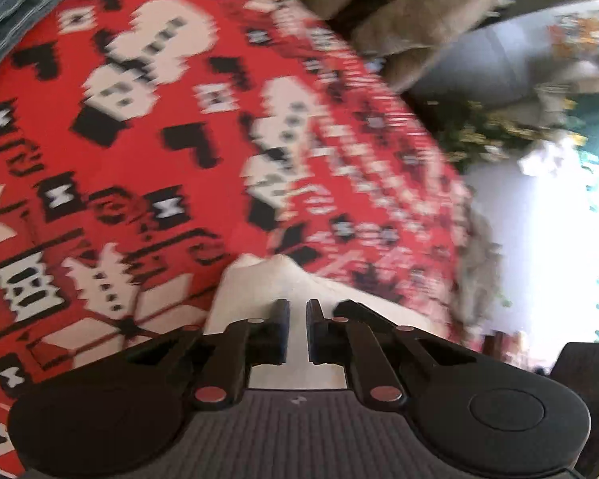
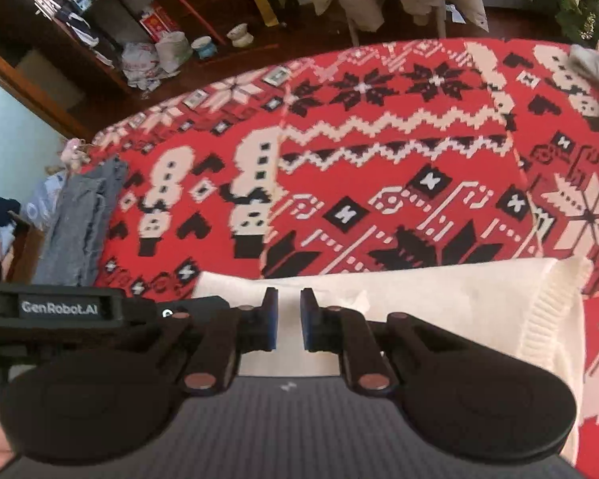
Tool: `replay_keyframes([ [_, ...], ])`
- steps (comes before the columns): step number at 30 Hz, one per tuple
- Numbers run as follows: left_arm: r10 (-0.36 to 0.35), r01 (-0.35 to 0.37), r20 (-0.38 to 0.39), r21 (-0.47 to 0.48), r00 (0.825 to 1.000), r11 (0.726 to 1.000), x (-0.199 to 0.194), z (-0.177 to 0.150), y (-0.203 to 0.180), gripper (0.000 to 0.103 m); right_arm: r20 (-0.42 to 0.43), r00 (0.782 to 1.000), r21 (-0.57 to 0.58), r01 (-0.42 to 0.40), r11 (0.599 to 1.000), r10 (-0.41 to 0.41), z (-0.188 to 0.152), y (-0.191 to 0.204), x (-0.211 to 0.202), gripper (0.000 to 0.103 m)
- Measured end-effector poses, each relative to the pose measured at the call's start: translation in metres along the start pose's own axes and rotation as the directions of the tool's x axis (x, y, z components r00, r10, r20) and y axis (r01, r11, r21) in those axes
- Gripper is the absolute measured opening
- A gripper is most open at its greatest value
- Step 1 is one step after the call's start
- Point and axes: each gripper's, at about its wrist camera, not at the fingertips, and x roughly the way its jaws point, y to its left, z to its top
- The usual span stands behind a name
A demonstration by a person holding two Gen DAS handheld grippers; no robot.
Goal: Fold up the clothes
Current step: 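Grasp the folded vest's edge with both grippers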
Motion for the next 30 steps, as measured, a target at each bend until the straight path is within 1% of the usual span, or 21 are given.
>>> replay_keyframes([
  [2,-0.005,0.005,-0.005,-0.013,1.000,1.000,0.000,0.001,0.004,0.003,-0.047,0.999,0.020,0.008,1.000,-0.007,-0.002,-0.009,0.020,0.009],
  [4,-0.009,0.009,-0.010,-0.027,1.000,1.000,0.000,0.002,0.007,0.003,-0.010,1.000,0.024,0.002,1.000,-0.002,-0.005,-0.016,0.024,0.000],
  [6,-0.014,0.013,-0.015,-0.040,1.000,0.999,0.000,0.003,0.011,0.003,0.001,1.000,0.008,0.015,1.000,-0.015,-0.004,-0.018,0.025,0.000],
  [11,-0.024,0.022,-0.026,-0.069,0.999,0.997,0.000,0.005,0.020,0.003,0.006,1.000,0.015,0.017,1.000,-0.017,-0.004,-0.022,0.019,0.000],
  [12,-0.012,0.011,-0.015,-0.043,1.000,0.999,-0.002,0.003,0.015,0.003,0.010,1.000,0.015,0.021,1.000,-0.021,-0.004,-0.023,0.016,0.000],
  [15,0.013,-0.013,0.012,0.009,1.000,1.000,-0.006,-0.001,0.008,0.003,0.059,0.995,0.019,0.083,0.996,-0.084,-0.004,-0.031,0.001,0.000],
  [16,0.012,-0.012,0.014,0.014,1.000,1.000,-0.006,-0.002,0.007,0.003,0.076,0.992,0.021,0.104,0.994,-0.105,-0.004,-0.034,-0.004,0.008],
  [18,0.005,-0.006,0.016,0.013,1.000,1.000,-0.007,-0.003,0.007,0.004,0.109,0.983,0.027,0.145,0.989,-0.147,-0.004,-0.039,-0.014,0.009],
  [19,-0.001,0.001,0.017,0.009,1.000,1.000,-0.008,-0.004,0.007,0.004,0.104,0.988,0.053,0.107,0.993,-0.112,-0.003,-0.046,-0.018,0.009],
  [20,-0.007,0.007,0.014,0.007,1.000,1.000,-0.008,-0.004,0.006,0.004,0.095,0.994,0.079,0.038,0.996,-0.046,-0.002,-0.053,-0.020,0.010],
  [21,-0.009,0.009,0.013,0.007,1.000,1.000,-0.007,-0.004,0.005,0.004,0.088,0.996,0.104,-0.032,0.994,0.022,-0.001,-0.059,-0.023,0.013],
  [22,-0.010,0.010,0.012,0.007,1.000,1.000,-0.006,-0.004,0.004,0.004,0.081,0.995,0.119,-0.072,0.990,0.063,-0.001,-0.061,-0.024,0.019],
  [24,-0.004,0.004,0.007,0.006,1.000,1.000,-0.003,-0.004,0.004,0.004,0.071,0.995,0.112,-0.082,0.990,0.074,-0.001,-0.057,-0.021,0.025],
  [25,-0.002,0.002,0.004,0.005,1.000,1.000,-0.002,-0.004,0.003,0.004,0.058,0.996,0.098,-0.069,0.993,0.064,-0.001,-0.054,-0.019,0.027],
  [28,-0.006,0.006,-0.001,0.003,1.000,1.000,0.000,-0.005,0.005,0.004,0.014,0.999,0.079,-0.050,0.996,0.049,-0.004,-0.046,-0.006,0.028],
  [29,-0.005,0.005,-0.002,0.004,1.000,1.000,0.000,-0.005,0.005,0.004,0.004,0.999,0.077,-0.038,0.996,0.038,-0.006,-0.044,-0.002,0.026],
  [30,-0.002,0.002,-0.004,0.005,1.000,1.000,0.001,-0.005,0.006,0.004,-0.005,1.000,0.075,-0.025,0.997,0.026,-0.008,-0.041,0.003,0.015],
])
